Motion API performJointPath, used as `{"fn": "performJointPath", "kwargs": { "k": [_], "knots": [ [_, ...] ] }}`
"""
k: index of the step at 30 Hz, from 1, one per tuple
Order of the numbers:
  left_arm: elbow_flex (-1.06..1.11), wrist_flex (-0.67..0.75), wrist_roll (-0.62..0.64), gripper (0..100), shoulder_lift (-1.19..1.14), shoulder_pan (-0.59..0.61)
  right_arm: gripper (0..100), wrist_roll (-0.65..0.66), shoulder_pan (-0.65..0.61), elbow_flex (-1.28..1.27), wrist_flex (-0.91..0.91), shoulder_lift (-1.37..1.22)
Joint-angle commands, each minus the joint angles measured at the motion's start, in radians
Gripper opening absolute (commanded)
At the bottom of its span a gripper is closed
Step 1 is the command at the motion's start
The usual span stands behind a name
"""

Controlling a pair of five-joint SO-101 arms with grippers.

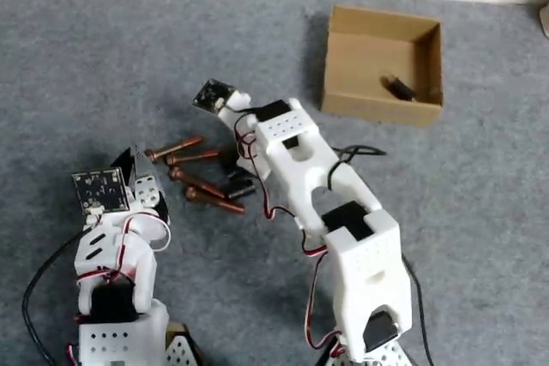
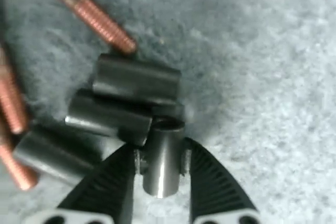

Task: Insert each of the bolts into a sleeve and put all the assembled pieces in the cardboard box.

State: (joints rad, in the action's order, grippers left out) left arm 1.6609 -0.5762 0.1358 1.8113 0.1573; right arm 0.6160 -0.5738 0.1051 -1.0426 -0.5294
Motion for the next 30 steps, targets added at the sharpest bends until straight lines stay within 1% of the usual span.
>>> {"fn": "performJointPath", "kwargs": {
  "k": [1,4,9,16,20,22,25,28,30],
  "knots": [
    [-0.068,-0.003,0.000,1,0.013,0.012,0.4,-0.015,-0.012,0.004,-0.122,0.171],
    [-0.102,-0.034,0.000,1,0.013,0.018,0.4,-0.081,-0.005,0.002,-0.170,0.315],
    [-0.213,-0.172,0.000,1,0.012,0.012,0.4,-0.129,-0.010,-0.007,-0.294,0.567],
    [-0.217,-0.178,0.000,1,0.010,0.008,0.4,-0.213,-0.005,-0.008,-0.486,0.862],
    [-0.236,-0.196,-0.002,1,-0.022,-0.044,0.4,-0.229,-0.005,-0.065,-0.559,1.007],
    [-0.278,-0.203,-0.002,1,-0.104,-0.056,0.4,-0.229,-0.005,-0.150,-0.564,1.092],
    [-0.346,-0.192,-0.003,1,-0.305,-0.056,0.4,-0.227,-0.005,-0.306,-0.558,1.244],
    [-0.418,-0.115,-0.002,1,-0.550,-0.062,0.4,-0.227,-0.005,-0.464,-0.535,1.422],
    [-0.447,-0.060,0.000,1,-0.700,-0.097,0.4,-0.227,-0.005,-0.573,-0.516,1.537]
  ]
}}
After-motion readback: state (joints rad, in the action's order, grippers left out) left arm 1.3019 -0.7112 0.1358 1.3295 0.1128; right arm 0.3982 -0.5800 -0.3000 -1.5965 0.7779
